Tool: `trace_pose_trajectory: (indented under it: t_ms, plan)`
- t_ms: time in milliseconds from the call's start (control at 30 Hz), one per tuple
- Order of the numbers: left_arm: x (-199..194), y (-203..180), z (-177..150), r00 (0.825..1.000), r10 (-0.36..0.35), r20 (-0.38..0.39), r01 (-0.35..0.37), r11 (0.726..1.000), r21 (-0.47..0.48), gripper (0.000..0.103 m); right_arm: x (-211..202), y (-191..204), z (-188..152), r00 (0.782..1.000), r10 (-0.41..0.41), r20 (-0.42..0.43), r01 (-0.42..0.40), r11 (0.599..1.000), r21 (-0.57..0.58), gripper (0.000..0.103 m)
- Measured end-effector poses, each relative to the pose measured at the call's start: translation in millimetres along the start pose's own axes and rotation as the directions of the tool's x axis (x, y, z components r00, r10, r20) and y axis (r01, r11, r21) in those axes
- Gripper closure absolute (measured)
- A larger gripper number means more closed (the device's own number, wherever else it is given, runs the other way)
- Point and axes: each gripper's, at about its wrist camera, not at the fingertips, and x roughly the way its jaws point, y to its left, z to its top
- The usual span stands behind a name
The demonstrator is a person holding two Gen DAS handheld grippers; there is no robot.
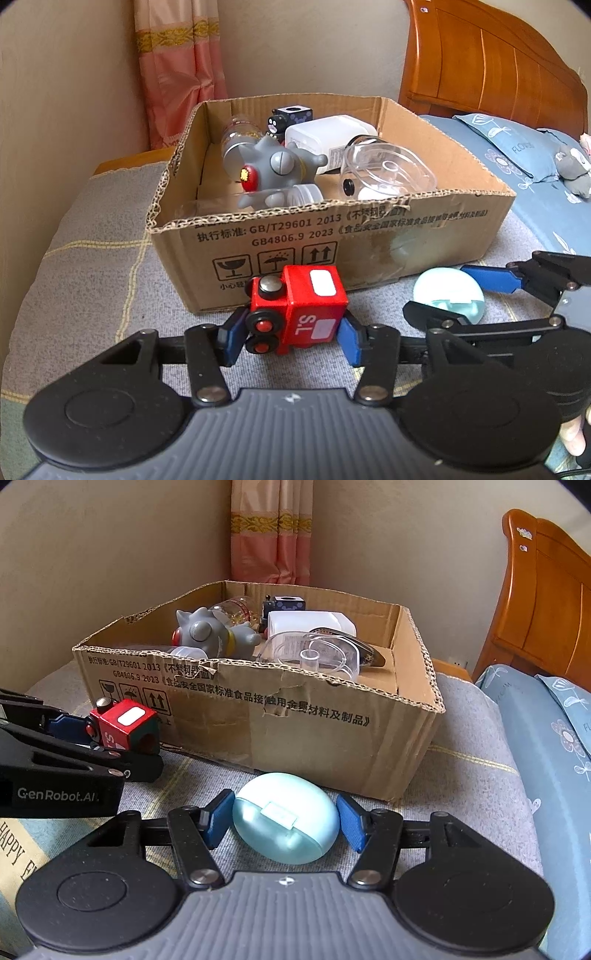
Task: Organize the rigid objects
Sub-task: 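Grasp the red train block with the left gripper while the right grasps the mint-green case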
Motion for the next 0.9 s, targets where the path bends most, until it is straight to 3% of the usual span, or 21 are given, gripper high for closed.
trace_pose_trajectory:
  t_ms: [367, 667, 900]
  plan:
    - [0.0, -0.1, -0.7, 1.000, -0.004, 0.001, 0.004, 1.000, 0.009, 0.053, -15.5, -8.0, -9.8, 1.000, 0.010, -0.029, -0.009, 1.000, 0.024, 0.038]
    - [-0.5, 2.0, -1.0, 1.000, -0.006, -0.002, 0.006, 1.000, 0.002, 0.053, -26.4, -11.6, -11.2, 0.996, -0.047, -0.070, 0.056, 0.989, 0.140, 0.037]
    - [-0.3, 1.1, -1.3, 1.000, -0.005, 0.000, 0.005, 1.000, 0.000, 0.053, -24.3, -2.5, -16.6, 0.996, -0.052, -0.067, 0.060, 0.991, 0.121, 0.036]
